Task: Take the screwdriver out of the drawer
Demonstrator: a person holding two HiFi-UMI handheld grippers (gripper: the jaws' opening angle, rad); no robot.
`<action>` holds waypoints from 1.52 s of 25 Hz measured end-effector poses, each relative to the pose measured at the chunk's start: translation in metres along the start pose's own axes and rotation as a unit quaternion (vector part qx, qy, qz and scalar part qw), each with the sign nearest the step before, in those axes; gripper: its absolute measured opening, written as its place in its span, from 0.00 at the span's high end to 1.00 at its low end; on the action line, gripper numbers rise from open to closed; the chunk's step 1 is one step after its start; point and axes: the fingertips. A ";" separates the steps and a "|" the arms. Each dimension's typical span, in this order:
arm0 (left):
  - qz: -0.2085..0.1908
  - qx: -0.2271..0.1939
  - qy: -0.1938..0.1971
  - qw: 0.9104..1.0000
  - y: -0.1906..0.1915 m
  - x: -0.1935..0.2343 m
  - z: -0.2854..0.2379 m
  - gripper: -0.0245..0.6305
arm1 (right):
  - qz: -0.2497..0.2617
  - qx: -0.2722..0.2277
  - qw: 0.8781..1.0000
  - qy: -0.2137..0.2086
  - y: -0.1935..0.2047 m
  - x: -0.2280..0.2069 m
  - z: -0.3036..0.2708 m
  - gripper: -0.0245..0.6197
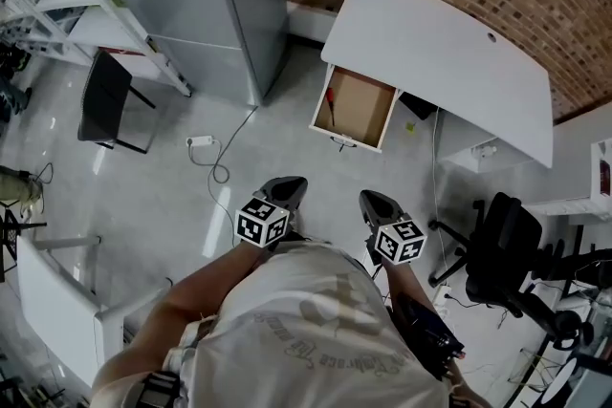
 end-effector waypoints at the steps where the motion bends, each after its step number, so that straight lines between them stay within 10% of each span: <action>1: -0.003 0.000 0.005 1.000 -0.005 0.002 -0.004 0.93 | 0.000 -0.001 1.000 0.004 -0.004 -0.003 -0.003 0.93; 21: -0.031 0.006 0.066 0.997 -0.066 0.080 -0.041 0.93 | -0.031 -0.029 0.994 0.099 -0.056 -0.029 -0.067 0.93; 38: -0.002 0.011 0.042 0.999 -0.068 0.128 -0.033 0.93 | -0.037 -0.005 0.996 0.083 -0.066 -0.029 -0.119 0.93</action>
Point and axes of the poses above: the fingertips, and each gripper's own axes: z backward along the fingers, x to its left, y out of its underside
